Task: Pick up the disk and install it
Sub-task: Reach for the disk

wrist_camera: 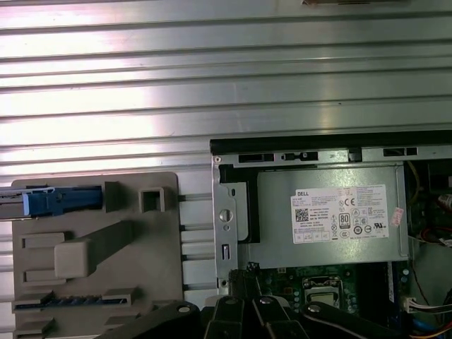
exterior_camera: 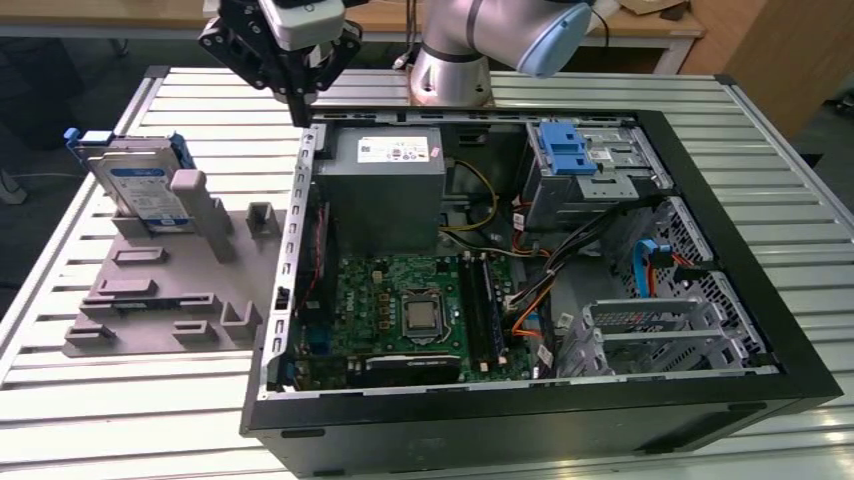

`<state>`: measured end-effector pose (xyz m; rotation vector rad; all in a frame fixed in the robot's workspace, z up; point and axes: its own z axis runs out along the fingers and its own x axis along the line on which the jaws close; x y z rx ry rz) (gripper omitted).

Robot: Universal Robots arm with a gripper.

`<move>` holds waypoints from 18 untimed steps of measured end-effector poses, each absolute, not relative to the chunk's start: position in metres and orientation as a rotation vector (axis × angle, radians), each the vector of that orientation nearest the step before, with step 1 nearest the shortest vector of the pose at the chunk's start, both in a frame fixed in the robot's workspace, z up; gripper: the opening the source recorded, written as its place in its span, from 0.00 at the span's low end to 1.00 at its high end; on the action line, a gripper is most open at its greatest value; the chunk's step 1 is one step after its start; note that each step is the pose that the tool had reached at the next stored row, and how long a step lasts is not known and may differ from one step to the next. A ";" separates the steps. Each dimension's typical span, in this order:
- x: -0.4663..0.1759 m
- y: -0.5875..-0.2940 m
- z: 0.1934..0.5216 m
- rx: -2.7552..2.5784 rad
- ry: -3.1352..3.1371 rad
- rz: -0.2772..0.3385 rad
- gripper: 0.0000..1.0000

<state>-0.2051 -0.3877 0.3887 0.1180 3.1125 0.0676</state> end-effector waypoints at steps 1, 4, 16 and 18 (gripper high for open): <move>-0.206 -0.388 0.389 0.118 3.112 0.068 0.11; -0.206 -0.388 0.389 0.118 3.113 0.068 0.11; -0.209 -0.388 0.389 0.118 3.112 0.068 0.11; -0.210 -0.388 0.389 0.118 3.113 0.068 0.11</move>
